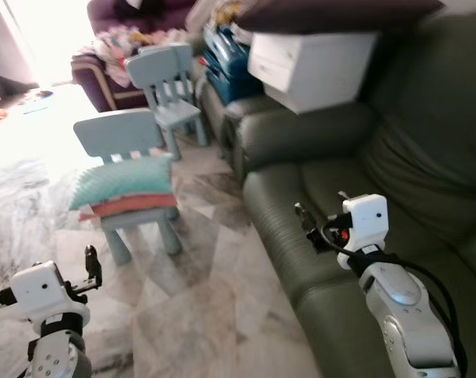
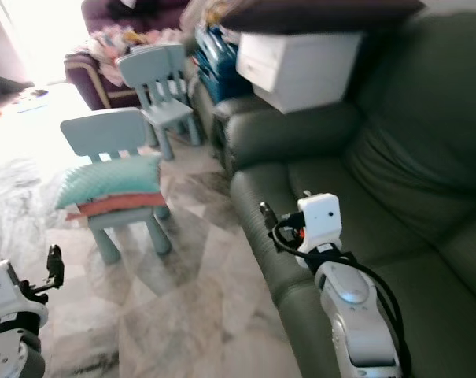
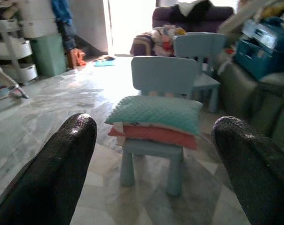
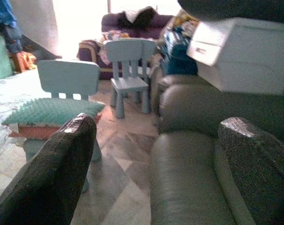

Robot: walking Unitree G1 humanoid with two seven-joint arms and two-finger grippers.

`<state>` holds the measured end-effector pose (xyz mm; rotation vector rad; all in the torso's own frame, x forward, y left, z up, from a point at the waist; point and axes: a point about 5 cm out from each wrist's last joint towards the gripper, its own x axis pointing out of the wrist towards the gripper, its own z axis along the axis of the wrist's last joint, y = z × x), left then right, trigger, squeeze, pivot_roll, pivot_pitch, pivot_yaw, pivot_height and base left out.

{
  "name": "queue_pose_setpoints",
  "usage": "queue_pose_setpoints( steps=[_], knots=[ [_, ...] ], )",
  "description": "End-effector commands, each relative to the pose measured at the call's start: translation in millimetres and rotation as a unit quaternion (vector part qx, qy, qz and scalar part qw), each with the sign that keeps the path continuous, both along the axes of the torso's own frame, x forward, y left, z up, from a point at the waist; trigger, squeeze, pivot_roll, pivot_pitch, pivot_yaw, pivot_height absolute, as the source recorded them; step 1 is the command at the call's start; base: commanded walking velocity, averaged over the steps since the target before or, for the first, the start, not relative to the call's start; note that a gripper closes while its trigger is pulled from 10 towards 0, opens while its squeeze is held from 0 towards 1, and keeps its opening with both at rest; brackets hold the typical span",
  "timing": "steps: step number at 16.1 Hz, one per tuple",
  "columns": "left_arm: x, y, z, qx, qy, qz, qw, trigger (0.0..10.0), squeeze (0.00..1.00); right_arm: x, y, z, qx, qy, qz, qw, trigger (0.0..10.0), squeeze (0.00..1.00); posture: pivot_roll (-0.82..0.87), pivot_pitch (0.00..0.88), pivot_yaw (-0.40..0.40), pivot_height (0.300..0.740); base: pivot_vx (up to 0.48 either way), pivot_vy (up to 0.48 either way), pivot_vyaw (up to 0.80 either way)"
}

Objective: Move the pillow to the sofa

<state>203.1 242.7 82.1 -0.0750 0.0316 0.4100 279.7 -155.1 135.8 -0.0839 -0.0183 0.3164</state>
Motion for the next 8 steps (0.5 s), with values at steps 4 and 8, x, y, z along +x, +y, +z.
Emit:
queue_pose_setpoints(
  steps=[4,8],
  knots=[
    [1.5,3.7,-2.0,-0.023,0.008,0.024,0.999,10.0,0.00,0.5,8.2,3.5,0.007,-0.006,0.017,1.000,10.0,0.00,-0.17,0.003,0.066,0.740,0.000,0.000,0.00],
    [1.4,3.7,-5.0,-0.043,0.017,0.024,0.999,10.0,0.00,-0.1,8.1,2.8,0.008,-0.004,0.015,1.000,10.0,0.00,-0.17,0.009,0.067,0.740,0.000,0.287,0.00]
  ],
)
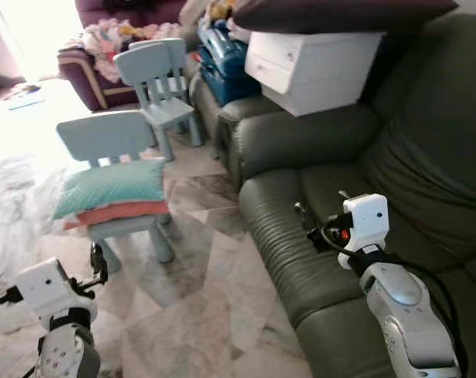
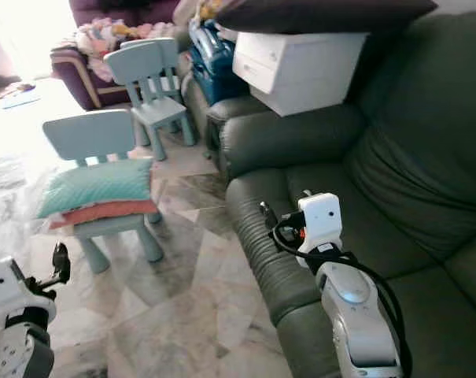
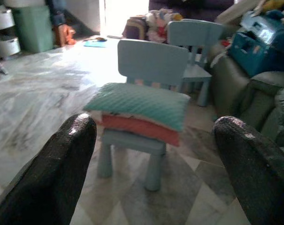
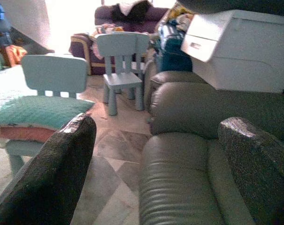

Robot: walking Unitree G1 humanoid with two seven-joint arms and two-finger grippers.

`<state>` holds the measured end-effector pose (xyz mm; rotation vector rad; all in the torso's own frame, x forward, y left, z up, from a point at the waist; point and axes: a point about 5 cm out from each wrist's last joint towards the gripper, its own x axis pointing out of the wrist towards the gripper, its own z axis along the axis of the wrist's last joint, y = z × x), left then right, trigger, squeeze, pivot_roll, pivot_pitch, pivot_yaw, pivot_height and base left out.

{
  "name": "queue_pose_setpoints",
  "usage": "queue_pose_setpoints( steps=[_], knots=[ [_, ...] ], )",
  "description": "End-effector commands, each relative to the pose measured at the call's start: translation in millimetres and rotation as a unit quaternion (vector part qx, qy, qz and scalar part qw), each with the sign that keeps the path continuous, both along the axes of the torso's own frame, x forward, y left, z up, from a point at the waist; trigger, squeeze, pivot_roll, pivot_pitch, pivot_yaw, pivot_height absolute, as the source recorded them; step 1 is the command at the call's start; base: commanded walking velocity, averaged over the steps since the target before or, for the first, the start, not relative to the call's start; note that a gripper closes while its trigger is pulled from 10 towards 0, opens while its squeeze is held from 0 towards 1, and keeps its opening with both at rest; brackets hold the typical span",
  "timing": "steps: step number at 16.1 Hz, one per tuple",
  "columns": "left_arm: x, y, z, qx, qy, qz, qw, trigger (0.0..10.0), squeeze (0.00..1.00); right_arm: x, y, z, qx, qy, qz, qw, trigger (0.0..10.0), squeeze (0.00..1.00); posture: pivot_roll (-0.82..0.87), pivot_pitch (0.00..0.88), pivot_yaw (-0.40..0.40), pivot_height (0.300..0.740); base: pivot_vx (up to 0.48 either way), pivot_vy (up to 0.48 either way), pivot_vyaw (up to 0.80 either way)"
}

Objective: Move the pillow to the sofa

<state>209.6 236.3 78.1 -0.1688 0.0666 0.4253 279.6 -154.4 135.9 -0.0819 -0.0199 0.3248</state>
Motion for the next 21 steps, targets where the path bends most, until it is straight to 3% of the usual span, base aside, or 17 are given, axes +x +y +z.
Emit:
queue_pose_setpoints(
  steps=[1,16,21],
  knots=[
    [-5.1,10.5,-1.1,0.006,0.010,0.016,1.000,10.0,0.00,0.1,7.4,2.7,0.007,-0.004,0.011,1.000,10.0,0.00,-0.17,0.009,0.067,0.740,0.000,0.476,0.00],
    [-1.9,9.2,0.3,0.003,0.014,0.012,1.000,10.0,0.00,-0.6,8.6,1.8,0.011,-0.002,0.009,1.000,10.0,0.00,-0.17,0.014,0.073,0.740,0.000,0.476,0.00],
    [-2.4,11.4,3.1,0.021,0.009,0.011,1.000,10.0,0.00,-0.4,10.5,0.9,0.011,-0.001,0.012,1.000,10.0,0.00,-0.16,0.012,0.073,0.740,0.000,0.380,0.00]
  ],
)
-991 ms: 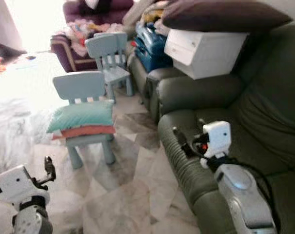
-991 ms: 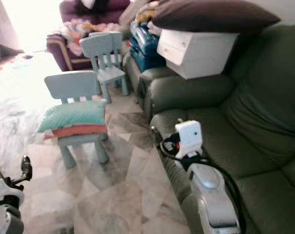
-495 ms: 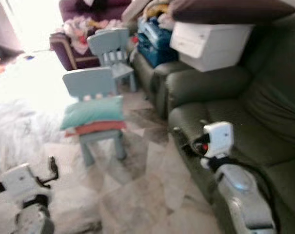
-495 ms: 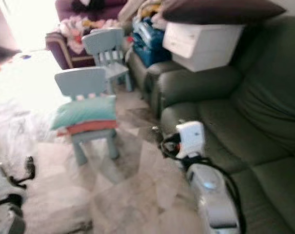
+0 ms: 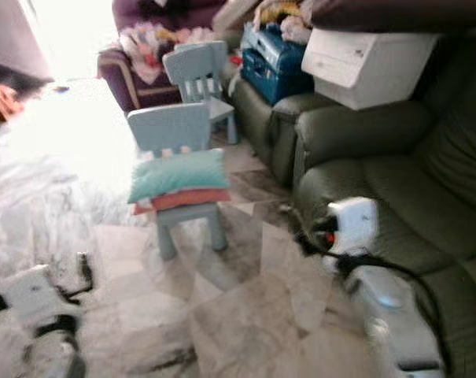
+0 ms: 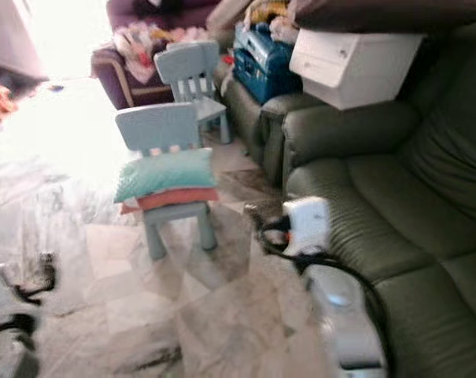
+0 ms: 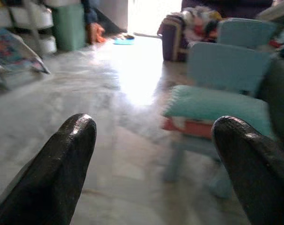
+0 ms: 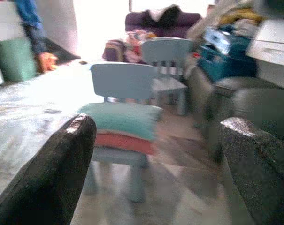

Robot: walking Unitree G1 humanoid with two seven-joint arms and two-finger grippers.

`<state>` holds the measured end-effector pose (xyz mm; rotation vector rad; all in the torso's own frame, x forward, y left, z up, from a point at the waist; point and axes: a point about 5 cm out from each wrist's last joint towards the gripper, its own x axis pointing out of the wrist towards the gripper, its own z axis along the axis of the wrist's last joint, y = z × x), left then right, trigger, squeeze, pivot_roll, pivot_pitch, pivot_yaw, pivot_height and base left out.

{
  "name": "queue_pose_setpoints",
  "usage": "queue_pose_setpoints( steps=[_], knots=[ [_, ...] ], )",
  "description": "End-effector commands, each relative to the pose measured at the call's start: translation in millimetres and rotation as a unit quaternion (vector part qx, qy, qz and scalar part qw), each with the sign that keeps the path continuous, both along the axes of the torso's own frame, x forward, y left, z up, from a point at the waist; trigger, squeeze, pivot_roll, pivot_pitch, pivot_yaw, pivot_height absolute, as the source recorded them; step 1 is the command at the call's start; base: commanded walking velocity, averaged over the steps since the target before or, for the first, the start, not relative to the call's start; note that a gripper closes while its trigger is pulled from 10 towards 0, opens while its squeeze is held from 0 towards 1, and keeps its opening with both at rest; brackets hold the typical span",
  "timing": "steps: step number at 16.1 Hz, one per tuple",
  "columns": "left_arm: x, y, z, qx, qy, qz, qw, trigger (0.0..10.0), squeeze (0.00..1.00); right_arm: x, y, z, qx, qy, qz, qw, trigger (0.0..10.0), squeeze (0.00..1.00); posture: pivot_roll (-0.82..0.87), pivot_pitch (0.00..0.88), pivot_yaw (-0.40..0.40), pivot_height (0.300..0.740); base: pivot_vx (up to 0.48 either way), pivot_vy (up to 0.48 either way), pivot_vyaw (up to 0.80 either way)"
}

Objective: Move the pillow to the sofa

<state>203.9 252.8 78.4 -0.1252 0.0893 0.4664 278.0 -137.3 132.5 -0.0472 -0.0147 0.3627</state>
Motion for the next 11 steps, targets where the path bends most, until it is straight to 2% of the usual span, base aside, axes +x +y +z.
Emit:
queue_pose_setpoints(
  steps=[1,5,10,11],
  knots=[
    [3.7,-6.2,3.4,0.005,-0.010,-0.008,1.000,10.0,0.00,1.2,-6.6,4.2,-0.005,-0.007,-0.007,1.000,10.0,0.00,-0.16,0.012,0.073,0.740,0.000,0.000,0.00],
    [7.2,-9.4,7.0,0.013,-0.023,-0.018,0.999,10.0,0.00,1.5,-5.8,4.7,-0.010,-0.012,0.000,1.000,10.0,0.00,-0.16,0.005,0.076,0.740,0.000,0.000,0.00],
    [7.9,-4.7,9.4,0.027,-0.030,-0.021,0.999,10.0,0.00,3.2,-3.0,4.0,-0.012,-0.015,0.001,1.000,10.0,0.00,-0.16,0.000,0.082,0.740,0.000,0.000,0.77],
    [7.8,-5.1,8.6,0.025,-0.029,-0.023,0.999,10.0,0.00,3.1,-3.4,3.5,-0.009,-0.014,-0.001,1.000,10.0,0.00,-0.16,0.000,0.082,0.740,0.000,0.000,0.00]
  ],
)
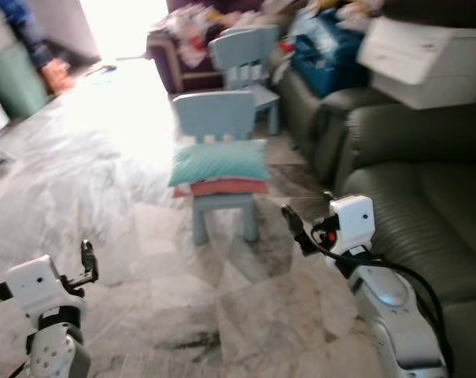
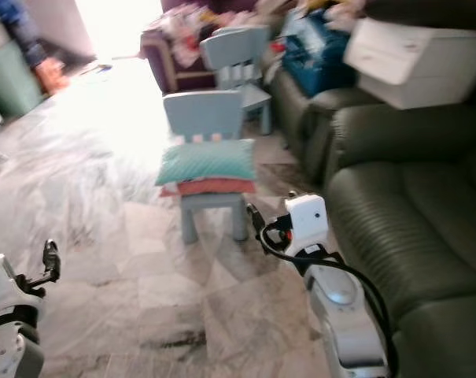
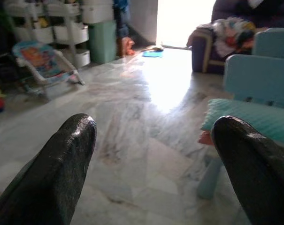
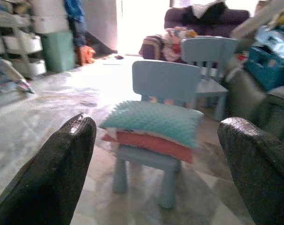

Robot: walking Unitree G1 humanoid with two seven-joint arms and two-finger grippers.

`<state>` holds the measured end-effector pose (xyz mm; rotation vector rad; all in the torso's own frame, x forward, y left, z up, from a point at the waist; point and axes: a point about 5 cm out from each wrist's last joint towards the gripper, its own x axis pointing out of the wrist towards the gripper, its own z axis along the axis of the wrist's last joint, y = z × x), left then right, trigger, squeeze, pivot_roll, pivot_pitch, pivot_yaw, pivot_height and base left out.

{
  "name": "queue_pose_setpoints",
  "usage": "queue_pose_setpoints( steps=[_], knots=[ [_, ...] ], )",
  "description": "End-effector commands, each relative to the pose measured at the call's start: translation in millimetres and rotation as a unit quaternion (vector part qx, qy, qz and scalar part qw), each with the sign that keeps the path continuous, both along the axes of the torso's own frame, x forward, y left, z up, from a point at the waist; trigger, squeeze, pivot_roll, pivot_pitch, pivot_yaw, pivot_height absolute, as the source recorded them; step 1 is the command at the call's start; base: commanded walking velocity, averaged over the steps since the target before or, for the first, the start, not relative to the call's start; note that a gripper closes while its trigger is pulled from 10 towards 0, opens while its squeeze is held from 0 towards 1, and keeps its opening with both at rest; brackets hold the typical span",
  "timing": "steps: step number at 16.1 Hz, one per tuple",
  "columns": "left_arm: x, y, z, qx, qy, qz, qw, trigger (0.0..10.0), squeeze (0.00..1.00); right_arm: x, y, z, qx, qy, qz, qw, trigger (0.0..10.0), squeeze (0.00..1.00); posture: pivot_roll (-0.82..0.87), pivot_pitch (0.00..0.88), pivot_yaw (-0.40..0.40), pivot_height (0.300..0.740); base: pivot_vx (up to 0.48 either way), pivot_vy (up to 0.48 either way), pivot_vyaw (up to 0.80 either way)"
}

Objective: Move the pillow to the sofa

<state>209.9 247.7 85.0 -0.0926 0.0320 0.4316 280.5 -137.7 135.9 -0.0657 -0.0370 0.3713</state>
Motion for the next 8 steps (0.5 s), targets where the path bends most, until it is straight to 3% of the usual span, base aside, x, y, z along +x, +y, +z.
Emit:
queue_pose_setpoints(
  steps=[1,5,8],
  knots=[
    [2.4,-1.3,1.4,0.001,-0.004,-0.012,1.000,10.0,0.00,0.9,-4.1,-0.3,0.001,-0.001,-0.009,1.000,10.0,0.00,-0.16,0.000,0.083,0.740,0.000,0.000,0.00],
    [2.3,-3.2,2.5,-0.009,-0.011,-0.028,0.999,10.0,0.00,0.8,-3.1,-0.4,0.003,-0.002,-0.007,1.000,10.0,0.00,-0.15,0.000,0.083,0.740,0.000,0.000,0.00],
    [-1.7,0.1,1.2,-0.012,-0.011,-0.021,1.000,10.0,0.00,1.2,-2.0,-0.4,0.003,-0.003,-0.003,1.000,10.0,0.00,-0.15,0.000,0.079,0.740,0.304,0.000,0.00]
  ],
)
